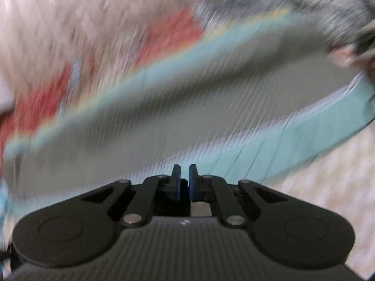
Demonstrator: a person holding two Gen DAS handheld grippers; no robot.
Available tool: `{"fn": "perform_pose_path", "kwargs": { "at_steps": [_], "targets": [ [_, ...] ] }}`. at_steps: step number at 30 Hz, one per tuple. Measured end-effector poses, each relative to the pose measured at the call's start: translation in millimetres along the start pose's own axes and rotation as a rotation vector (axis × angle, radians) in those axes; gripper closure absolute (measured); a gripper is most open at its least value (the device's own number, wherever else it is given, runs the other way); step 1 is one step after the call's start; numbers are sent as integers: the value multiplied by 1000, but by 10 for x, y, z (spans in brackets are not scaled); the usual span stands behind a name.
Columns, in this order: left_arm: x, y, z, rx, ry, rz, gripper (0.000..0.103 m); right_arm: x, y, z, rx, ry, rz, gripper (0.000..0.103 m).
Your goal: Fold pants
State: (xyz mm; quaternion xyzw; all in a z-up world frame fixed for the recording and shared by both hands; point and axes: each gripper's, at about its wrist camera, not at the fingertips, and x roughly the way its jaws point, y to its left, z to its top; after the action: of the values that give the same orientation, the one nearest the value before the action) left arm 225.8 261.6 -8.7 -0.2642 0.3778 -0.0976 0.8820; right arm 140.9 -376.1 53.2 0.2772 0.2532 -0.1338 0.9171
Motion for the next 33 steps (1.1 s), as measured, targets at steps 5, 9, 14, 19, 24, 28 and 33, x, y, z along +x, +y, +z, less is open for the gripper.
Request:
{"fn": "perform_pose_path", "kwargs": {
  "at_steps": [5, 9, 14, 19, 24, 28, 33],
  "targets": [
    [80, 128, -101, 38, 44, 88, 84, -310, -521, 333, 97, -169, -167, 97],
    [98, 158, -240, 53, 62, 92, 86, -154, -765, 135, 133, 6, -187, 95],
    [-99, 229, -212, -21, 16, 55, 89, 102, -603, -93, 106, 152, -138, 37],
    [-417, 208, -208, -32, -66, 22, 90, 600, -265, -203, -49, 279, -202, 37],
    [-683, 262, -200, -97, -140, 0, 91, 630, -277, -105, 0, 200, -197, 94],
    [-718, 316, -169, -135, -181, -60, 91, 72, -327, 271, 114, -125, -53, 94],
    [-322, 182, -347, -56, -85, -42, 90, -82, -461, 346, 75, -159, -176, 93]
  ]
}}
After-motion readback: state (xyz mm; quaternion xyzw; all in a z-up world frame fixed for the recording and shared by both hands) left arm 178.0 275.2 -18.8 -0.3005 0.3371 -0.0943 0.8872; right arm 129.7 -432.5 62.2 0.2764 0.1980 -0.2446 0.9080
